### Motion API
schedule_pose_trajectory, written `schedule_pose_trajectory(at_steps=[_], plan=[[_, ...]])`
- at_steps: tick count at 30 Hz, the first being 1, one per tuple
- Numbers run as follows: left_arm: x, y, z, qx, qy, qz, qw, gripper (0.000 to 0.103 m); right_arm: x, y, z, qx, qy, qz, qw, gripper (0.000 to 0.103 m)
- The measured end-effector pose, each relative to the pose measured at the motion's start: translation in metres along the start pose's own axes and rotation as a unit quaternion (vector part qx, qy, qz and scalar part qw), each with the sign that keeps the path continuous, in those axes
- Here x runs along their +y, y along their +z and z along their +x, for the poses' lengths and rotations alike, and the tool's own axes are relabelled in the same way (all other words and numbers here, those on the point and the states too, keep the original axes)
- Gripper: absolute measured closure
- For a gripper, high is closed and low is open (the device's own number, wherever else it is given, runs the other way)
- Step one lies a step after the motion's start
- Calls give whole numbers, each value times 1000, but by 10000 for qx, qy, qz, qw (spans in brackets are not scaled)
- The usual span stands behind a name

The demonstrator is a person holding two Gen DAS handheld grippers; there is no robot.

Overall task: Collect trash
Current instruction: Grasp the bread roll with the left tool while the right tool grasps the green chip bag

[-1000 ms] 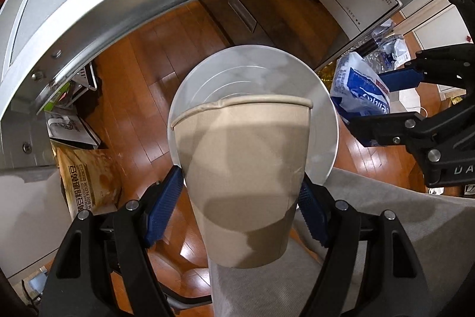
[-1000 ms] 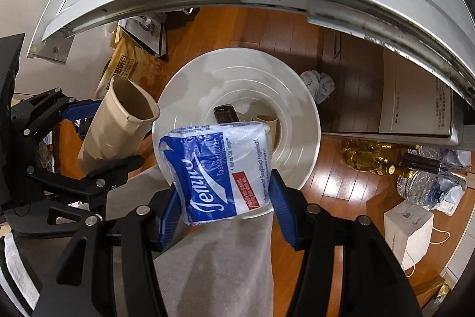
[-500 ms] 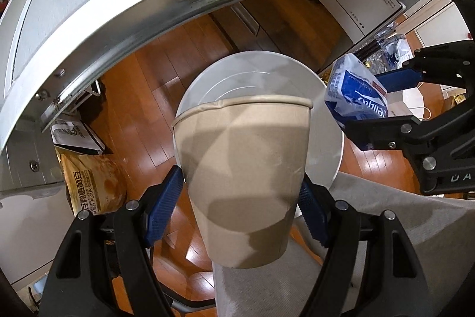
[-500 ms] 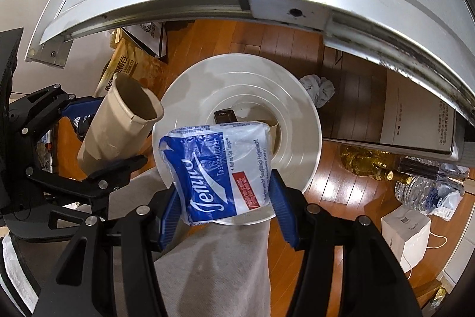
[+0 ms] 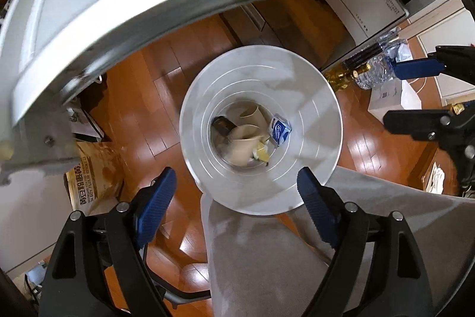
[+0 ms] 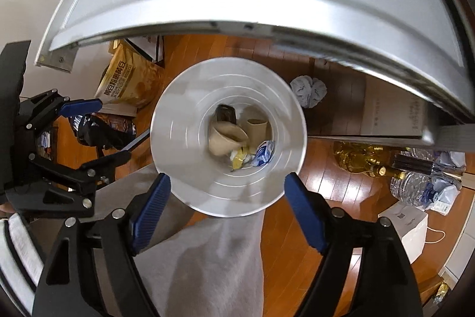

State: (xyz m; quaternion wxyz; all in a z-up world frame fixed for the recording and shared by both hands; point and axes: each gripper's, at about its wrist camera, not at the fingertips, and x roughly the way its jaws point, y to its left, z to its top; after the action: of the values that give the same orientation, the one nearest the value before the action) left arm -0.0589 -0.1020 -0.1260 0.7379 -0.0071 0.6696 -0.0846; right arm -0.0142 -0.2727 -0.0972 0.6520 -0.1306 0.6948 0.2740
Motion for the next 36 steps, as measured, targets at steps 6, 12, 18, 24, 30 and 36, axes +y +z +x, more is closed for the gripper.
schedule_pose_trajectory(at_steps=[6, 12, 18, 24, 30, 36], plan=[[1, -1, -39, -436, -69, 41, 9990, 18, 14, 2, -55, -496, -20, -199, 9986, 25], [2, 3, -82, -1000, -14, 38, 9950, 18, 18, 35, -116, -1517, -445, -84, 9874, 8], [6, 22, -111, -1520, -20, -110, 9883, 18, -4, 97, -122, -1806, -1088, 530, 9761, 6], [8, 31, -124, -1853, 2, -81, 9826, 18, -29, 146, -96, -1649, -1351, 1205, 9696, 6], [21, 43, -131, -2030, 46, -112, 9791, 18, -48, 172, -74, -1510, -989, 1967, 9637, 6], [36, 55, -132, -2054, 107, -76, 9786, 18, -58, 200, -60, -1502, -1067, 2160, 9589, 6]])
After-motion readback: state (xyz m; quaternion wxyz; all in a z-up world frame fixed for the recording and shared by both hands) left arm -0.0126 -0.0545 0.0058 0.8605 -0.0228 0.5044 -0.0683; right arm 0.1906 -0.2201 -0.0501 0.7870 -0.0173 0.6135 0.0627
